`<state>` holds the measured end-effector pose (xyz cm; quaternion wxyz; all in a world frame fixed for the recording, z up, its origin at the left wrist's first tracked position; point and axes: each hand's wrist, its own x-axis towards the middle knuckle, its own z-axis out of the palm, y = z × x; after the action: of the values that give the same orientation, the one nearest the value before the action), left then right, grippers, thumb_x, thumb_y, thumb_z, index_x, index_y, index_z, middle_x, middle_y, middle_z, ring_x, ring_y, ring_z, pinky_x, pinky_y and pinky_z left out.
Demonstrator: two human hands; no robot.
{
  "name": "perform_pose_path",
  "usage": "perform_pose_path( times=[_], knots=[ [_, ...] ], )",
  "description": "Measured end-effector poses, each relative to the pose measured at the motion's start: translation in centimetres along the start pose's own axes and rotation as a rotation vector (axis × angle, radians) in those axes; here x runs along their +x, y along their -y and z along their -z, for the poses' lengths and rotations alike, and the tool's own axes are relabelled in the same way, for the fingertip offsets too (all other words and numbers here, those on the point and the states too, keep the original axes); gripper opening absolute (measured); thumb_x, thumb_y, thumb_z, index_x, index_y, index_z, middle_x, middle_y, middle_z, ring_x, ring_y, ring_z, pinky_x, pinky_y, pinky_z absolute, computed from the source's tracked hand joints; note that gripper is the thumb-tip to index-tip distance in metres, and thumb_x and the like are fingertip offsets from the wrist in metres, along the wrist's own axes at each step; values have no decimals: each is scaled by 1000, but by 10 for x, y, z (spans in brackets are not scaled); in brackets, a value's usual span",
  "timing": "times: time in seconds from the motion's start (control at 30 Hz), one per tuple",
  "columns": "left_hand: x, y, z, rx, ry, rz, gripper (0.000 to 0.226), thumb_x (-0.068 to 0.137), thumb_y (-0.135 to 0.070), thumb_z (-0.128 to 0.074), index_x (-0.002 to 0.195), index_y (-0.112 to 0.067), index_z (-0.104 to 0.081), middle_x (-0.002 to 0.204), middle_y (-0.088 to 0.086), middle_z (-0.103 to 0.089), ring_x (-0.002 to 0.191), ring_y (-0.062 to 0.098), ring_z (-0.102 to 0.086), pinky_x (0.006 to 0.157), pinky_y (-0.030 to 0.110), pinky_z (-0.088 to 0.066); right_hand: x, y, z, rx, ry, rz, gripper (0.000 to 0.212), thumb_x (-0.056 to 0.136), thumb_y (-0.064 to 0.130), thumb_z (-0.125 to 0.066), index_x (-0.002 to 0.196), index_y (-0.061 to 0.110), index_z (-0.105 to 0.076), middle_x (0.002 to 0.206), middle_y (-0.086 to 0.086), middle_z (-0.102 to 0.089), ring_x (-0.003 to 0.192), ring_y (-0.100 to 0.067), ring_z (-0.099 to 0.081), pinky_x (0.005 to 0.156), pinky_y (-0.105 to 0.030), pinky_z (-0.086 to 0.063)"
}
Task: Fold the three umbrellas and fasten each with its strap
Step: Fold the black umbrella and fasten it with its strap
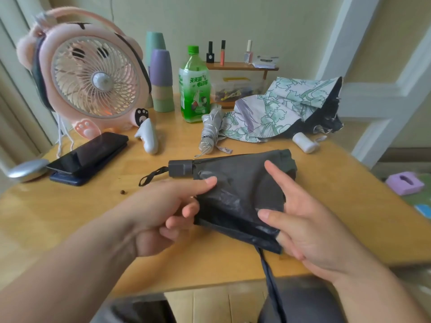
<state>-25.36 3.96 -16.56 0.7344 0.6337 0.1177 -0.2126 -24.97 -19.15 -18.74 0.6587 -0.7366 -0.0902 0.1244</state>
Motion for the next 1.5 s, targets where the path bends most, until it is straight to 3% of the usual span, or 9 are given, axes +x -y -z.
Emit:
perform_pose_path(
  times=[0.1, 0.23, 0.3, 0.33, 0.4, 0.87, 0.97, 1.3, 1.5],
  knots=[
    [2, -4, 4, -196, 117, 129, 31, 71, -39, -79, 61, -17, -59, 44, -3, -36, 25, 4, -26, 34, 8, -9, 3, -1, 7, 21, 115, -32, 80, 101, -6, -51, 143, 62, -42, 124, 40, -57, 33, -12, -27, 40, -22, -25],
    [6, -6, 2, -126, 186, 167, 52, 89, -33, -62, 42, -11, -63, 36, -7, -37, 22, 2, -28, 35, 13, -4, 7, 0, 14, 20, 181, -43, 78, 101, -10, -45, 143, 56, -49, 138, 24, -55, 33, -11, -31, 38, -21, -29],
    [8, -5, 3, -81, 154, 154, 53, 92, -28, -61, 42, -12, -62, 37, -7, -38, 24, 1, -27, 37, 14, -3, 7, 1, 17, 44, 241, -47, 73, 100, -12, -44, 141, 47, -54, 76, 10, -71, 30, -9, -29, 37, -20, -27],
    [8, -4, 4, -71, 136, 140, 47, 90, -26, -64, 45, -14, -63, 40, -7, -38, 25, 1, -27, 37, 14, -4, 7, 1, 20, 55, 261, -58, 70, 100, -13, -44, 139, 43, -58, 48, 1, -55, 29, -9, -26, 37, -20, -25],
    [9, -1, 6, -55, 117, 105, 30, 85, -23, -70, 56, -17, -62, 47, -4, -39, 28, 3, -27, 36, 10, -9, 8, 0, 24, 43, 259, -75, 63, 97, -15, -45, 127, 33, -71, 36, -2, -34, 29, -10, -21, 38, -20, -24],
    [1, 11, 24, 266, 55, -8, 42, 81, -34, -74, 59, -14, -44, 55, 5, -30, 41, 14, -22, 41, 21, -15, -1, -2, 24, -203, 143, -81, 44, 92, -15, -51, 87, 17, -81, 42, -9, -44, 37, -11, -37, 57, -15, -46],
    [-1, 9, 22, 351, 4, -7, 46, 84, -42, -71, 57, -16, -46, 54, 6, -32, 43, 16, -23, 44, 23, -16, -4, 0, 22, -241, 100, -119, 39, 92, -13, -52, 83, 14, -80, 45, -11, -45, 37, -10, -36, 44, -15, -38],
    [15, 2, 19, 1040, -347, -131, 35, 80, -50, -79, 70, -19, -69, 62, -7, -63, 57, 13, -53, 55, 26, -38, -8, 1, 11, -478, -4, -80, 21, 86, 30, -78, 71, 16, -75, 49, 3, -51, 47, -10, -40, 48, -19, -34],
    [28, -14, 19, 1336, -265, -880, 38, 95, -58, -52, 117, -32, -66, 120, -14, -58, 112, 11, -54, 96, 30, -44, -8, 4, 7, -559, 56, -84, 10, 85, 27, -79, 76, 31, -76, 74, -6, -72, 61, -11, -59, 62, -32, -52]
  ],
)
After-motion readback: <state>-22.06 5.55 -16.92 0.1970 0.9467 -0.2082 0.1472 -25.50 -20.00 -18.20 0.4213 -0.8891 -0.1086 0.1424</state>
